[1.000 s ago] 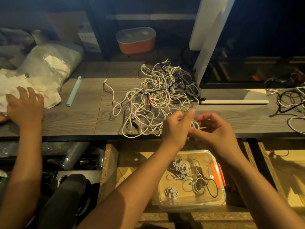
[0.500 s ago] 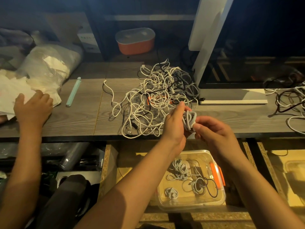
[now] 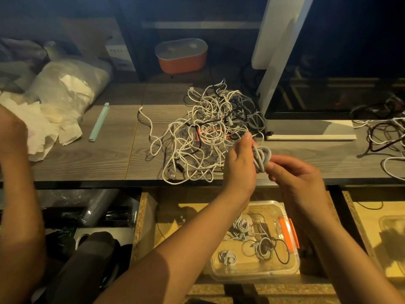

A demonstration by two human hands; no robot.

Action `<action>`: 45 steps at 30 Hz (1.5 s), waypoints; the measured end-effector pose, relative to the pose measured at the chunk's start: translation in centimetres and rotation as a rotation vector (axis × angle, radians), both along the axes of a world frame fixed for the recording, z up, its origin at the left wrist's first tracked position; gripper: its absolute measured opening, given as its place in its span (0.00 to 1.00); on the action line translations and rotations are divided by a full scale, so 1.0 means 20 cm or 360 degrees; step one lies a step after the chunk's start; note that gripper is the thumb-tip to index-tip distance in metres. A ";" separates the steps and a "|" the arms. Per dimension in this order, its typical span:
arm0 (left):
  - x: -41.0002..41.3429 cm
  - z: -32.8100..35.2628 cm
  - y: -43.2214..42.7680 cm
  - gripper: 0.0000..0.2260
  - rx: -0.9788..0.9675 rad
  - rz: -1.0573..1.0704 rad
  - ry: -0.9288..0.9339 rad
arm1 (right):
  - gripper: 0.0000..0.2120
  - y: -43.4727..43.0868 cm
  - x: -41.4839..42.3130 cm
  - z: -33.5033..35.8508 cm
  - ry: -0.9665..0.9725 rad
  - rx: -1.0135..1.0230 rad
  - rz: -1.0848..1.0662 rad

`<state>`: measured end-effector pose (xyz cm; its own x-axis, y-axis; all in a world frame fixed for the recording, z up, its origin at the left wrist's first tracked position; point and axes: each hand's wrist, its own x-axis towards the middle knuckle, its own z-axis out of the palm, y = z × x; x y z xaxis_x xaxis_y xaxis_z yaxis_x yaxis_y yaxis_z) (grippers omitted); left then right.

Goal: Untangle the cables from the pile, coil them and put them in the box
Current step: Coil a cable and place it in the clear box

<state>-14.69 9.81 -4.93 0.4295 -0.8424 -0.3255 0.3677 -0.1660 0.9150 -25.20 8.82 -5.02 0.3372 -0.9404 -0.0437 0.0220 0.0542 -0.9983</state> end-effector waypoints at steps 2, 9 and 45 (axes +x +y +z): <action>-0.01 -0.01 0.01 0.14 -0.0025 0.0013 -0.0106 | 0.09 -0.01 -0.02 0.00 0.0078 -0.0108 0.0116; -0.03 -0.01 0.03 0.14 0.0030 0.0070 0.0019 | 0.15 0.00 -0.04 -0.02 0.0105 -0.0221 0.0327; 0.05 -0.15 0.06 0.11 -0.0240 -0.0161 -0.0719 | 0.19 0.00 -0.03 -0.03 0.0508 -0.0506 0.0255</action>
